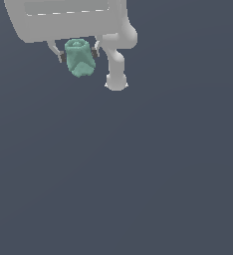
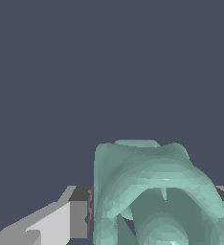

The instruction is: Pick up the object and move it to a goal position.

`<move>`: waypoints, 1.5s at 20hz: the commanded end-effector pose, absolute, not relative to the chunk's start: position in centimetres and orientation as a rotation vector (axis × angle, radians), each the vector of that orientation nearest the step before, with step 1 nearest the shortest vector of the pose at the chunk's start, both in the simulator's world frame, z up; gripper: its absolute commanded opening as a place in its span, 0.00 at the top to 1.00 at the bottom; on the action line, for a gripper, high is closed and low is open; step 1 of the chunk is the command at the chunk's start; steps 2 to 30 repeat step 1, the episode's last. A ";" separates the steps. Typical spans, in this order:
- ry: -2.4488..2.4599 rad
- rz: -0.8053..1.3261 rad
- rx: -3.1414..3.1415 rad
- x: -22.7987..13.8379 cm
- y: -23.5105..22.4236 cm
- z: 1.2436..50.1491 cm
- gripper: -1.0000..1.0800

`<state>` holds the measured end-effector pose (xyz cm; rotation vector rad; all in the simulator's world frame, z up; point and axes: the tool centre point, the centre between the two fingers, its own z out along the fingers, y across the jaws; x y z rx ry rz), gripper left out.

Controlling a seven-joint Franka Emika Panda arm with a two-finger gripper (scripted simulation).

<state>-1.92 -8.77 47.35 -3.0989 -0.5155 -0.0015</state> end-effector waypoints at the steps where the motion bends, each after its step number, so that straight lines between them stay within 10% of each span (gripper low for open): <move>1: -0.516 0.000 -3.099 -1.9 -8.8 47.6 1.00; 30: -0.516 0.000 -3.099 -1.9 -8.8 47.6 1.00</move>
